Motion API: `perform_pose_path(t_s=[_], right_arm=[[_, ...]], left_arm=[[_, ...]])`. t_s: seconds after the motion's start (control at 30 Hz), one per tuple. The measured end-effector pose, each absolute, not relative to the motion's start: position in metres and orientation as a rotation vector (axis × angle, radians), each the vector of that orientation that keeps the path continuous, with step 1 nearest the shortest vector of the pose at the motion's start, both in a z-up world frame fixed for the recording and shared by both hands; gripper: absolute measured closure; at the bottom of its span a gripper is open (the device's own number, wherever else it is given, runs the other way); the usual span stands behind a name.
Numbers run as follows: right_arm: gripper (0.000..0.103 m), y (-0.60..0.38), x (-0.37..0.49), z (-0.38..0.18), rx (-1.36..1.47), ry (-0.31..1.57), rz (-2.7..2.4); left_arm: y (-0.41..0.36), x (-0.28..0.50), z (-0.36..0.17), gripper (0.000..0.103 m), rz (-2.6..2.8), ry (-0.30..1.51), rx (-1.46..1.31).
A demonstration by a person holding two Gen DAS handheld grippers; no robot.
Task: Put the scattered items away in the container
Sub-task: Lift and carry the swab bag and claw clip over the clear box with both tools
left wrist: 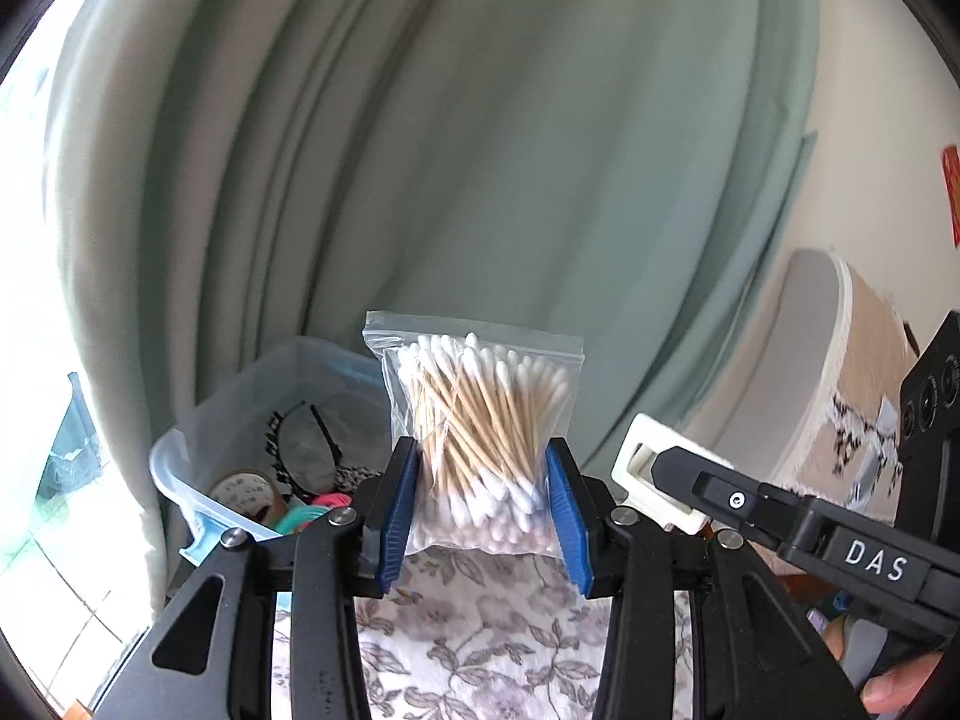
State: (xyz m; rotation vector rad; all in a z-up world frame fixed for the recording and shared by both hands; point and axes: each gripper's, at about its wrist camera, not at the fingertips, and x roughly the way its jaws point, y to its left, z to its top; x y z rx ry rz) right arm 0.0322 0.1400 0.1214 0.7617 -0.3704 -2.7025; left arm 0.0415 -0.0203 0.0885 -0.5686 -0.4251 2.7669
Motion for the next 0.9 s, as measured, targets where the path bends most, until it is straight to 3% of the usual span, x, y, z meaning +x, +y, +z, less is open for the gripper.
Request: perform_pose_path(t_s=[0.9], right_arm=[[0.070,0.067,-0.030,0.081,0.913,-0.262,-2.568]], left_arm=[[-0.100,-0.002,0.053,0.060,2.844,-0.622,-0.650]])
